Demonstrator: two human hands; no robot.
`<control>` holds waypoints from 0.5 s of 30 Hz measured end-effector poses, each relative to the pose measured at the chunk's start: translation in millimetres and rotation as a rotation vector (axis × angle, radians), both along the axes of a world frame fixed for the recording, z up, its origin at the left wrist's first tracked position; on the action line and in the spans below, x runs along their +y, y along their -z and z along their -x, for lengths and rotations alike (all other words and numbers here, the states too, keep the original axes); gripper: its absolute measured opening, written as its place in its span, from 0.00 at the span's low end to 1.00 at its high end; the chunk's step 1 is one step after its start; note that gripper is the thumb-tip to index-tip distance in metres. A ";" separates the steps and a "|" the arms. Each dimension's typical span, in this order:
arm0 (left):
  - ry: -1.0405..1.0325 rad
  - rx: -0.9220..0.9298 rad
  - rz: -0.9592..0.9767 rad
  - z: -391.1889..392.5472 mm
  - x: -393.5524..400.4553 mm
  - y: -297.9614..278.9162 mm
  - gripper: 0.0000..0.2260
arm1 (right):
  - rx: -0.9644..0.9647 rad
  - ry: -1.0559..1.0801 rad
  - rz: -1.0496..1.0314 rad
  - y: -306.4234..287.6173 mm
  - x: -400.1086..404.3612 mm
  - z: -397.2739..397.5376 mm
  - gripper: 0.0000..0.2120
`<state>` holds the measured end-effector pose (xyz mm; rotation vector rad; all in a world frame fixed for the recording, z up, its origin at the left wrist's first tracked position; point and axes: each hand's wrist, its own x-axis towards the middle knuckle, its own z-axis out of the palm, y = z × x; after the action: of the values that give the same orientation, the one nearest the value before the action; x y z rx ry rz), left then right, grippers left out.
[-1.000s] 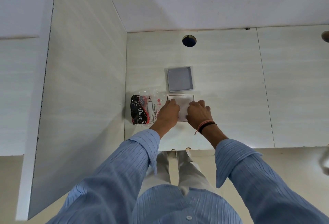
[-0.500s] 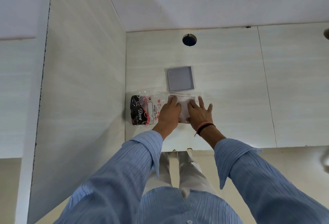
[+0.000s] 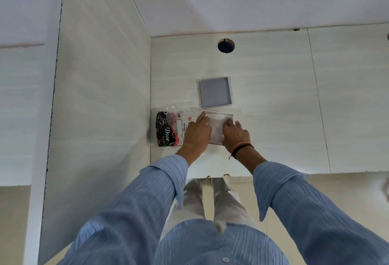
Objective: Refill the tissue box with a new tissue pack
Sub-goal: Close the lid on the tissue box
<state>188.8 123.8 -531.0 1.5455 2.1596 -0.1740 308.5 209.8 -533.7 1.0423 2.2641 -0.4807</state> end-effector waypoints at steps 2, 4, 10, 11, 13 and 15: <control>0.013 0.013 0.018 -3.3 1.5 -0.2 0.14 | -0.004 -0.007 -0.010 -0.5 -1.9 2.9 0.31; 0.021 -0.003 0.045 -5.0 8.3 -3.2 0.17 | -0.005 0.004 -0.001 -3.3 0.4 6.2 0.29; 0.067 0.007 -0.109 2.1 5.3 -2.5 0.09 | 0.352 0.207 -0.147 -22.1 34.0 14.2 0.10; 0.091 0.014 -0.093 2.1 2.9 -1.4 0.09 | 0.400 0.251 -0.161 -21.3 41.1 14.3 0.11; 0.109 0.000 -0.053 2.2 -2.5 1.7 0.09 | 0.418 0.315 -0.136 -15.9 54.6 15.2 0.16; 0.089 -0.033 -0.061 2.8 -7.0 3.9 0.09 | 0.387 0.332 -0.085 -7.3 66.8 16.7 0.20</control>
<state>186.0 116.9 -534.9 1.6685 2.0892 -0.1119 291.9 276.6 -526.3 1.4869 2.4654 -0.7868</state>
